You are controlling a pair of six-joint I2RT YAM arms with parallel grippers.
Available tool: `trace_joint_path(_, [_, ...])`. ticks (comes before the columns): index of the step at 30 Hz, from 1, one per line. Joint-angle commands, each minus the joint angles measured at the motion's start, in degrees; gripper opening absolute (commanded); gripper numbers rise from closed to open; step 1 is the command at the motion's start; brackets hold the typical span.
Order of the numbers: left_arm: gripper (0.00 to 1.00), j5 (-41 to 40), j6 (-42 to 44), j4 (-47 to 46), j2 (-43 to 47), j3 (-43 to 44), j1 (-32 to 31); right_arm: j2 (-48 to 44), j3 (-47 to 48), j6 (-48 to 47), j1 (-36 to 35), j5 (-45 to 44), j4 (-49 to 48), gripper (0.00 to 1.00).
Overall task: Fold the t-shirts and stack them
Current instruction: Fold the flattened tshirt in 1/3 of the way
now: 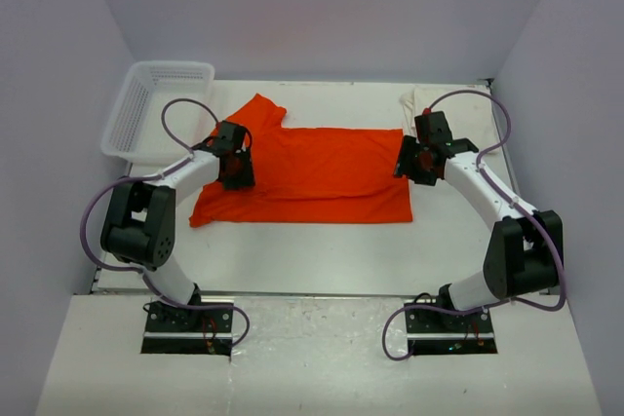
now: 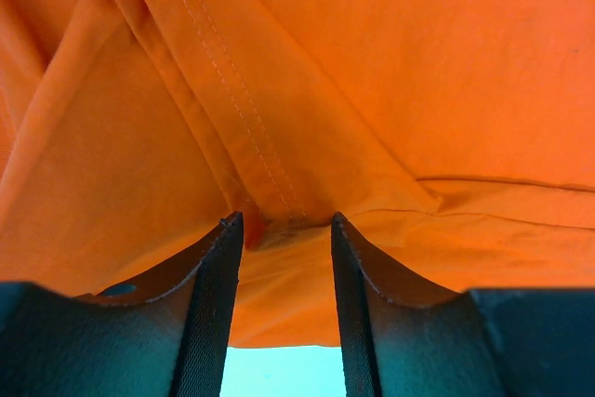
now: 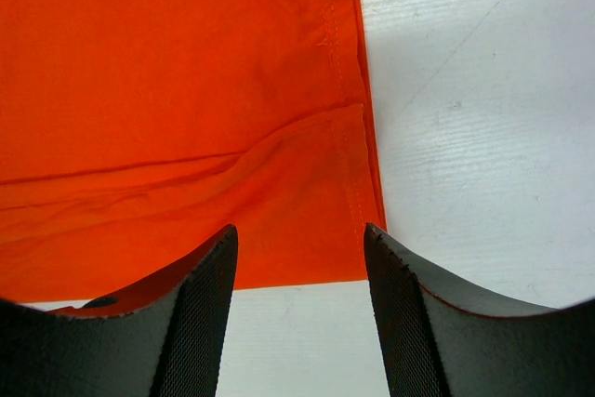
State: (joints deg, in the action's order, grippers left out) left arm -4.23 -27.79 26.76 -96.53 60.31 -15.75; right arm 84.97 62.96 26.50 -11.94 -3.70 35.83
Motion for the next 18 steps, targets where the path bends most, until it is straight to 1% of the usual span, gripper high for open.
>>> trace_joint_path(1, [0.45, -0.16, 1.34, -0.83, 1.17, -0.9, 0.63, -0.86, -0.21, -0.66, -0.1, -1.04, -1.12, 0.58])
trace_joint_path(5, [0.43, 0.97, 1.6, -1.98, 0.47, -1.87, 1.25, -0.68, -0.21, -0.66, -0.01, -0.78, -1.21, 0.58])
trace_joint_path(7, [0.38, 1.24, 1.6, -2.5, 0.2, -1.78, 1.25, -0.77, -0.29, -0.66, -0.1, -0.87, -1.21, 0.58])
trace_joint_path(8, [0.35, 1.24, 1.69, -2.51, 0.03, -1.26, 1.25, -0.77, -0.47, -0.66, -0.1, -0.87, -1.21, 0.58])
trace_joint_path(9, [0.23, 1.24, 1.69, -2.51, -0.06, -0.82, 1.25, -0.77, -0.56, -0.75, -0.1, -0.87, -1.12, 0.58])
trace_joint_path(11, [0.13, 1.24, 1.95, -1.9, -0.32, 0.67, 1.25, -0.51, -0.64, -0.75, -0.1, -0.95, -1.21, 0.58])
trace_joint_path(12, [0.05, 1.33, 1.95, -1.72, -0.24, 1.12, 1.25, -0.42, -0.64, -0.75, -0.1, -0.87, -1.21, 0.58])
trace_joint_path(13, [0.02, 1.24, 1.95, -1.72, 0.02, 1.56, 1.25, -0.33, -0.64, -0.75, -0.27, -0.78, -1.29, 0.58])
trace_joint_path(14, [0.0, 1.24, 2.04, -1.71, 0.38, 1.82, 1.25, -0.24, -0.56, -0.75, -0.18, -0.69, -1.29, 0.58])
trace_joint_path(18, [0.0, 1.33, 2.3, -1.54, 0.99, 2.26, 1.16, 0.37, -0.47, -0.75, -0.36, -0.78, -1.47, 0.58])
